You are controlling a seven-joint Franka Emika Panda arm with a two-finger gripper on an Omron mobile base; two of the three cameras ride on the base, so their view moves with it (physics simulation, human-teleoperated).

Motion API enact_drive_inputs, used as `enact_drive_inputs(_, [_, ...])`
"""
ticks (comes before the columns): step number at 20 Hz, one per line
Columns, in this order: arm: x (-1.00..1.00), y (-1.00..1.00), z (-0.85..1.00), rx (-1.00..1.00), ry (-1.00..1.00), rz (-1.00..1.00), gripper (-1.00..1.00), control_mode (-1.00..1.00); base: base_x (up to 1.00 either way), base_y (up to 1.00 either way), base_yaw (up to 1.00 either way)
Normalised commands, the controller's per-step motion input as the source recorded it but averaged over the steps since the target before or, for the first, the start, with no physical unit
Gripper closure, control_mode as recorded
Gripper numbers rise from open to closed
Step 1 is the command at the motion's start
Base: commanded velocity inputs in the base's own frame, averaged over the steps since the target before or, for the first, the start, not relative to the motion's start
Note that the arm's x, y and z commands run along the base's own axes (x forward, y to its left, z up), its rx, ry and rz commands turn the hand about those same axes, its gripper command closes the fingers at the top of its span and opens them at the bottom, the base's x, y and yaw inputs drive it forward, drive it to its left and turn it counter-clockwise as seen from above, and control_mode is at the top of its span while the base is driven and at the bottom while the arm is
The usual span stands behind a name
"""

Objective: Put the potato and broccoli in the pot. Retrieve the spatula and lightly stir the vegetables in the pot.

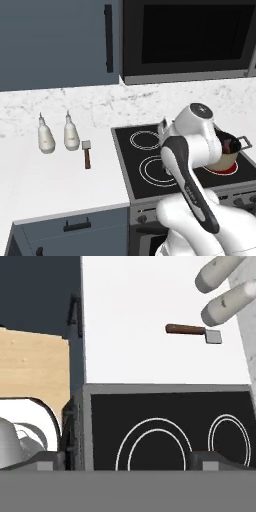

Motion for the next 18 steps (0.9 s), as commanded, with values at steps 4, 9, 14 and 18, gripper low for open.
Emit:
enact_drive_inputs(4, [0.00, 0.66, 0.00, -0.51, -0.03, 0.62, -1.00, -1.00, 0.00, 0.00, 0.00])
enact_drive_inputs(9, [-0.01, 0.60, 0.00, -0.53, -0.08, 0.65, -1.00, -1.00, 0.00, 0.00, 0.00])
enact_drive_inputs(14, [-0.01, 0.45, -0.01, -0.44, -0.08, 0.72, -1.00, -1.00, 0.00, 0.00, 0.00])
enact_drive_inputs(18, [0.12, 0.39, -0.21, -0.28, -0.12, 0.52, -1.00, -1.00, 0.00, 0.00, 0.00])
